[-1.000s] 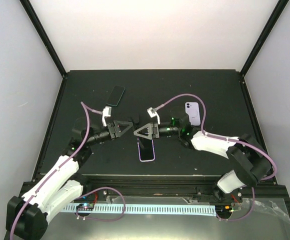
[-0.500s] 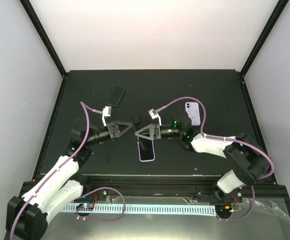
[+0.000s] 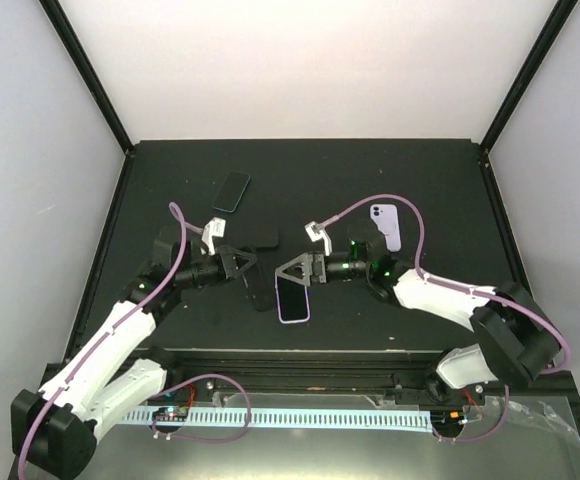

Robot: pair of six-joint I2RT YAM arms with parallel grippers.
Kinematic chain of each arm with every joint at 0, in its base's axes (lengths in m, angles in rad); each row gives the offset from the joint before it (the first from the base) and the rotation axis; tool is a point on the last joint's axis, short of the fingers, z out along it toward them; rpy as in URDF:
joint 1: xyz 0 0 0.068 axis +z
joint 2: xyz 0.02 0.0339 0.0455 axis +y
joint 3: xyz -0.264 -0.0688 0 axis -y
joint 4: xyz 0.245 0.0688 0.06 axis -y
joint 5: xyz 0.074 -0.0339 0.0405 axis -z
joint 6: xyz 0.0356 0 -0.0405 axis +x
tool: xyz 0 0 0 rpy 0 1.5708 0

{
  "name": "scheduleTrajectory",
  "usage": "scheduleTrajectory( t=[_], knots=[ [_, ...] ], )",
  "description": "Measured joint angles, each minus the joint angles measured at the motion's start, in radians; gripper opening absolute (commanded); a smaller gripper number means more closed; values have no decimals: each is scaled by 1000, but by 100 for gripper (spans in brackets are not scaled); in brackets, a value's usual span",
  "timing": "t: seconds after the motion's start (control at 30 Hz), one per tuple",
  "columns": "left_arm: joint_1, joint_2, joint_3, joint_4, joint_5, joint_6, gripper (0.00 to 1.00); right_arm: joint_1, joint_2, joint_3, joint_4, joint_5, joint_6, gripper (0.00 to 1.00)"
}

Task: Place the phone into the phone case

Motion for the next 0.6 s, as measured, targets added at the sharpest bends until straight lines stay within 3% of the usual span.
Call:
scheduleTrajectory(
  t=[0.27, 0.5, 0.6],
  knots=[
    [-6, 163, 63, -239, -167, 150, 2, -21, -105, 114, -440, 281, -215, 100],
    [-34, 325, 61, -243, -202, 174, 2, -22, -136, 207, -670, 581, -329, 99],
    [-50, 373, 59, -200, -196, 173, 13, -22, -134, 208, -736, 664, -350, 98]
  ],
)
